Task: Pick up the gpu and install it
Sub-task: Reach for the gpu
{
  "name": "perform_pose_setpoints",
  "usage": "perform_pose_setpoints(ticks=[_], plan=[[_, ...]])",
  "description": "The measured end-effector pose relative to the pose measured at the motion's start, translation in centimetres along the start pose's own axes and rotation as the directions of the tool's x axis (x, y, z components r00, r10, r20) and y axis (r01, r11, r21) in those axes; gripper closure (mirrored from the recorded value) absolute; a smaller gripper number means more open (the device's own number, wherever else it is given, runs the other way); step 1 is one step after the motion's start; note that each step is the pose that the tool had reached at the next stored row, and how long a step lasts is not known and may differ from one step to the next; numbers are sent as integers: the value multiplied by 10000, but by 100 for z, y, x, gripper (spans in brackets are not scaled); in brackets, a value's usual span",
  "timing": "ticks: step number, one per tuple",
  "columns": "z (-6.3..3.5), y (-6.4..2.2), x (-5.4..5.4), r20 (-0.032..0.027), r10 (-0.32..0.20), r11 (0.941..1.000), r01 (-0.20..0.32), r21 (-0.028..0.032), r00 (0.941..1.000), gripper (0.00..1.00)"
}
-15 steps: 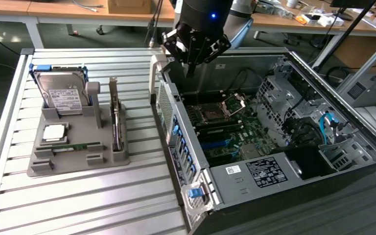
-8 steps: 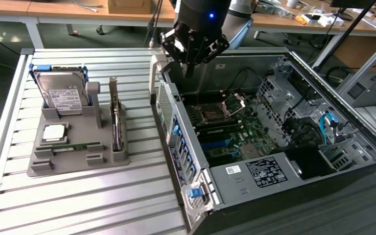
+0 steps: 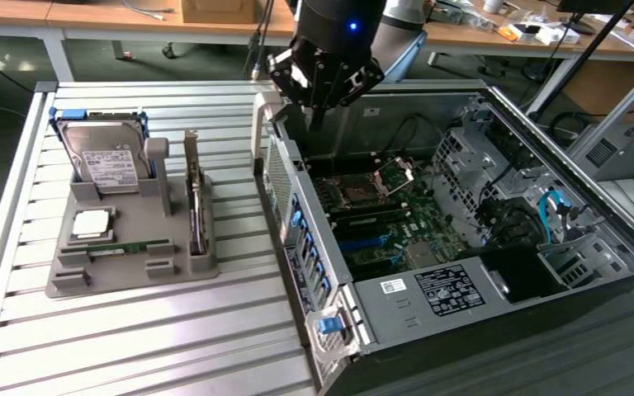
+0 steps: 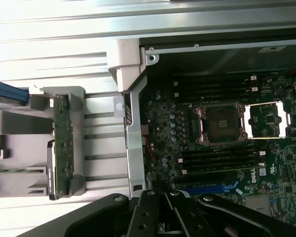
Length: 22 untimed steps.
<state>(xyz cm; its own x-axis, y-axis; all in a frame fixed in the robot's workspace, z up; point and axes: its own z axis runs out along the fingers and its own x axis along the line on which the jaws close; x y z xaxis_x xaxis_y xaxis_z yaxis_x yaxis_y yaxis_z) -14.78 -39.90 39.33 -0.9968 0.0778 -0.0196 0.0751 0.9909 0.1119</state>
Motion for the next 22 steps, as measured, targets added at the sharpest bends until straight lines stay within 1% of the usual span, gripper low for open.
perform_pose_setpoints(ticks=[22], plan=[[-2, -8, 108, 0, -1, 10000, 1, 0, 10000, 89]])
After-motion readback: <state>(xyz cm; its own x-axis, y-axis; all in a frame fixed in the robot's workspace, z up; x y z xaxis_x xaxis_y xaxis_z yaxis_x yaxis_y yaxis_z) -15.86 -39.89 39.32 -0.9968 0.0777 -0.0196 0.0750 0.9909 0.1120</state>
